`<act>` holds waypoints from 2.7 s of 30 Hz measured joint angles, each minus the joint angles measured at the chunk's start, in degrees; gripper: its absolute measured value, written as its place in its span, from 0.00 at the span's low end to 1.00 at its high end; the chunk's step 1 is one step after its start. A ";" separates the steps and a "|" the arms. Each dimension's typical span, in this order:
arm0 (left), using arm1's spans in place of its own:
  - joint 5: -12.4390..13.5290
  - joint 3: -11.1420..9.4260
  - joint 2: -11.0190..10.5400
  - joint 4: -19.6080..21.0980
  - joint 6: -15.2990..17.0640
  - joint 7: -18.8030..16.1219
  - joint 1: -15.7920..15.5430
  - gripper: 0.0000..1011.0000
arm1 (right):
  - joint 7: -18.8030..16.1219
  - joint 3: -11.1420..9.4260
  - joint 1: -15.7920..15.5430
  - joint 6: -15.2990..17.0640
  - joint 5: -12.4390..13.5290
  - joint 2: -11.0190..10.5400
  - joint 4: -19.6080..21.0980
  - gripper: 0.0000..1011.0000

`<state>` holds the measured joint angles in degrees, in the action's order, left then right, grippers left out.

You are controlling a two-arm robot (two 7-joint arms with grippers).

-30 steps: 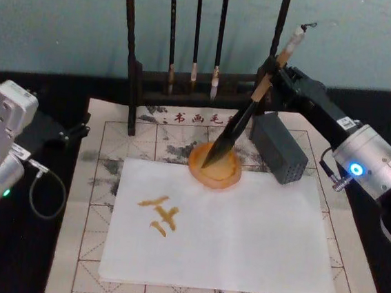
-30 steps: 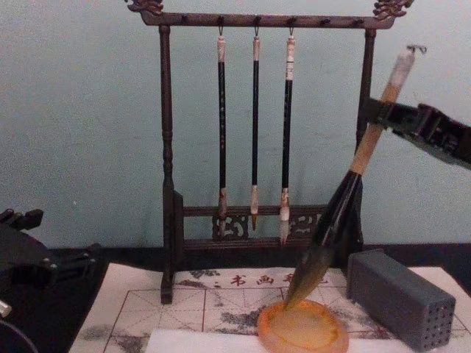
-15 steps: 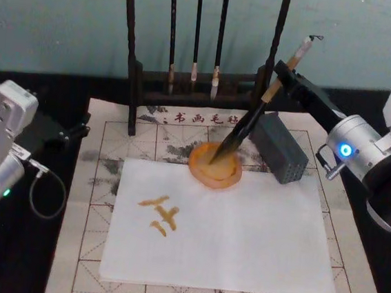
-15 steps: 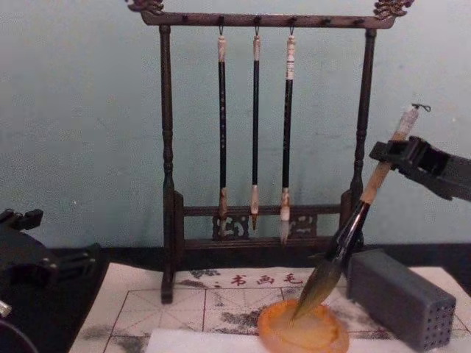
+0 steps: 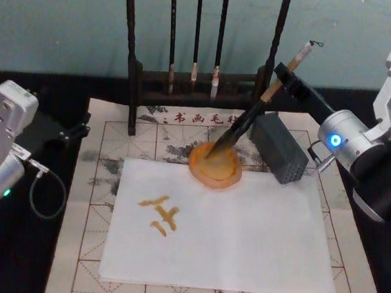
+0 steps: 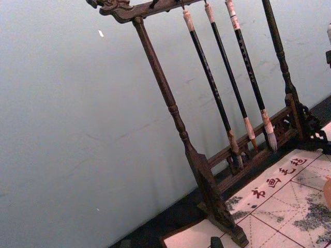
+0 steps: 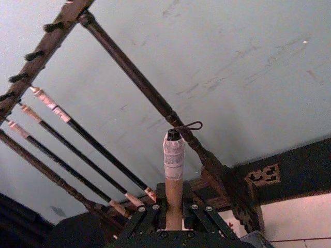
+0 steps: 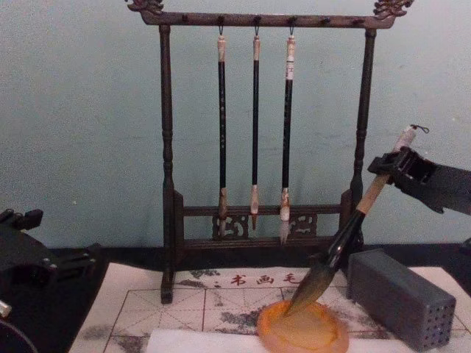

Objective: Pick up the brush from the inkstone, write on the paper, then place the brush back to its original position.

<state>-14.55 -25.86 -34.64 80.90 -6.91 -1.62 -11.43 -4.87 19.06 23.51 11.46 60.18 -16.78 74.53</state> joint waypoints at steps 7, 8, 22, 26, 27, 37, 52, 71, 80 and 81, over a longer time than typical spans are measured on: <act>0.00 0.00 0.00 0.00 0.00 0.00 0.00 0.99 | 1.75 0.07 0.95 0.08 0.60 1.15 -1.60 0.20; 0.00 0.00 0.00 0.00 0.00 0.00 0.00 0.99 | 1.89 0.08 0.97 0.12 0.68 1.22 -1.65 0.20; 0.00 0.00 0.00 0.00 0.00 0.00 0.00 0.99 | 3.76 0.02 -0.48 0.35 1.95 1.02 -0.35 0.20; 0.00 0.00 0.00 0.00 0.00 0.00 0.00 0.99 | 4.13 0.00 -0.76 0.36 2.37 0.96 -0.23 0.20; 0.00 0.00 0.00 0.00 0.00 0.00 0.00 0.99 | 4.23 -0.01 -0.83 0.36 2.51 0.94 -0.22 0.20; 0.00 0.00 0.00 0.00 0.00 0.00 0.00 0.99 | 5.40 -0.09 -0.97 0.26 3.89 1.24 -0.81 0.20; 0.00 0.00 0.00 0.00 0.00 0.00 0.00 0.99 | 6.23 0.29 -0.81 -0.22 4.92 1.53 -1.79 0.20; 0.00 0.00 0.00 0.00 0.00 0.00 0.00 0.99 | 6.85 0.50 -0.79 -0.56 5.18 1.47 -1.98 0.20; 0.00 0.00 0.00 0.00 0.00 0.00 0.00 0.99 | 6.79 0.48 -0.79 -0.56 5.16 1.47 -1.98 0.24; 0.00 0.00 0.00 0.00 0.00 0.00 0.00 0.99 | 6.78 0.48 -0.79 -0.55 5.16 1.47 -1.98 0.28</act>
<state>-14.55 -25.86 -34.65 80.90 -6.91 -1.62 -11.43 1.92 19.54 22.73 10.91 65.34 -15.31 72.55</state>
